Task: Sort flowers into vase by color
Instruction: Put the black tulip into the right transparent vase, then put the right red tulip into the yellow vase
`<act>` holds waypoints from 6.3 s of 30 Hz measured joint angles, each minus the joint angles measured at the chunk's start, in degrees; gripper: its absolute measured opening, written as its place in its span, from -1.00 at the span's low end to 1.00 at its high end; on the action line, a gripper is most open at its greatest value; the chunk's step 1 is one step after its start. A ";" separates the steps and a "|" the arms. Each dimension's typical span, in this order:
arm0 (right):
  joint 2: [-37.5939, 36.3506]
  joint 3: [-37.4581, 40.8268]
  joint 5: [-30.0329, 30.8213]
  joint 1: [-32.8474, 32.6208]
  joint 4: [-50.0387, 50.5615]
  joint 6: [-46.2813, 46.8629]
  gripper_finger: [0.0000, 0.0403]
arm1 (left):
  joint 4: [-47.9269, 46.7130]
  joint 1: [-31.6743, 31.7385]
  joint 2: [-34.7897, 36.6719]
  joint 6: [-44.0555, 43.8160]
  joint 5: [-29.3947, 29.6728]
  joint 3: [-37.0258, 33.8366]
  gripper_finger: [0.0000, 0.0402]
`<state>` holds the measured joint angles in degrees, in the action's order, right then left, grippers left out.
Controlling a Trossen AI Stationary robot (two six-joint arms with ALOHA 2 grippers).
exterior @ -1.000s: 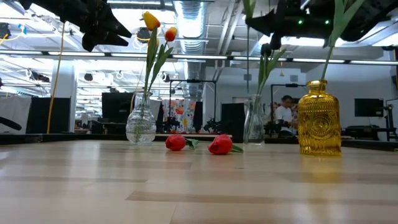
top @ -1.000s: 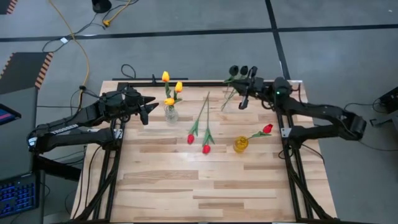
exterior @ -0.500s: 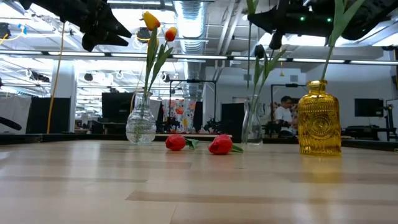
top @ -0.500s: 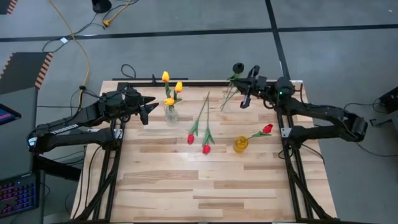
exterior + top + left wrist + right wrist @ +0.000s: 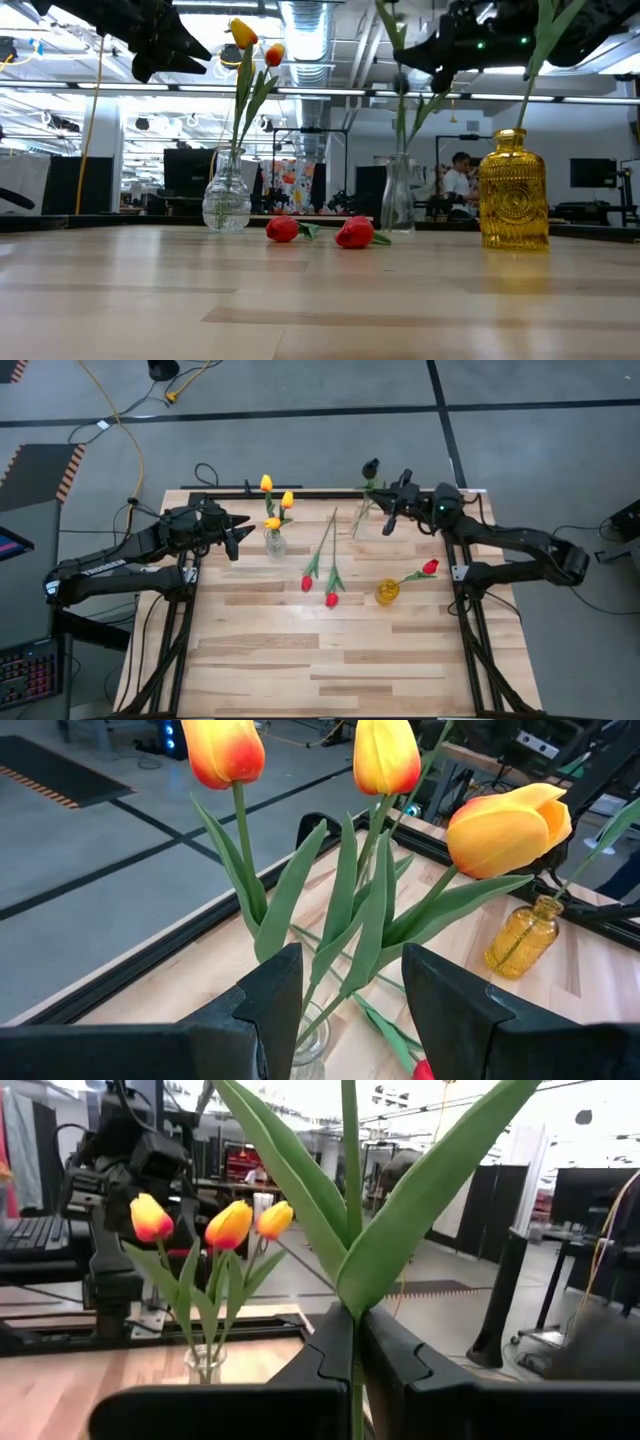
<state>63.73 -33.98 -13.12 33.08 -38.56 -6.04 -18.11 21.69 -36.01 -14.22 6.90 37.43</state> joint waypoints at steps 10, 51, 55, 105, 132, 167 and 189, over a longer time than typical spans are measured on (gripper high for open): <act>3.17 0.00 0.00 -0.02 0.06 0.01 -0.82 | 0.02 -0.02 0.01 0.02 0.00 -0.02 -0.20; 2.93 -4.54 29.32 -16.16 -0.24 -7.75 -0.82 | -0.02 -0.02 0.00 0.05 0.00 -0.02 -0.20; 2.93 -5.43 30.03 -16.65 0.82 -7.52 -0.82 | -0.04 -0.02 0.00 0.06 -0.02 -0.02 -0.20; 16.26 -7.02 39.40 -20.94 -15.77 -11.03 -0.82 | -0.46 -0.02 0.00 1.53 -0.48 -0.02 -0.20; 16.22 -6.99 40.43 -20.94 -11.15 -11.01 -0.72 | -0.48 -0.01 0.00 1.47 -0.46 -0.02 -0.20; 16.19 -6.99 40.67 -19.80 -9.60 -10.95 -0.22 | -0.47 -0.01 0.00 1.33 -0.44 -0.02 -0.20; 16.17 -17.05 42.16 -19.80 13.17 -10.38 0.28 | -0.46 0.00 0.00 1.51 -0.46 -0.02 -0.20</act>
<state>79.90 -51.03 29.04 13.28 -25.39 -16.42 -18.57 21.69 -36.01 -12.71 6.44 37.41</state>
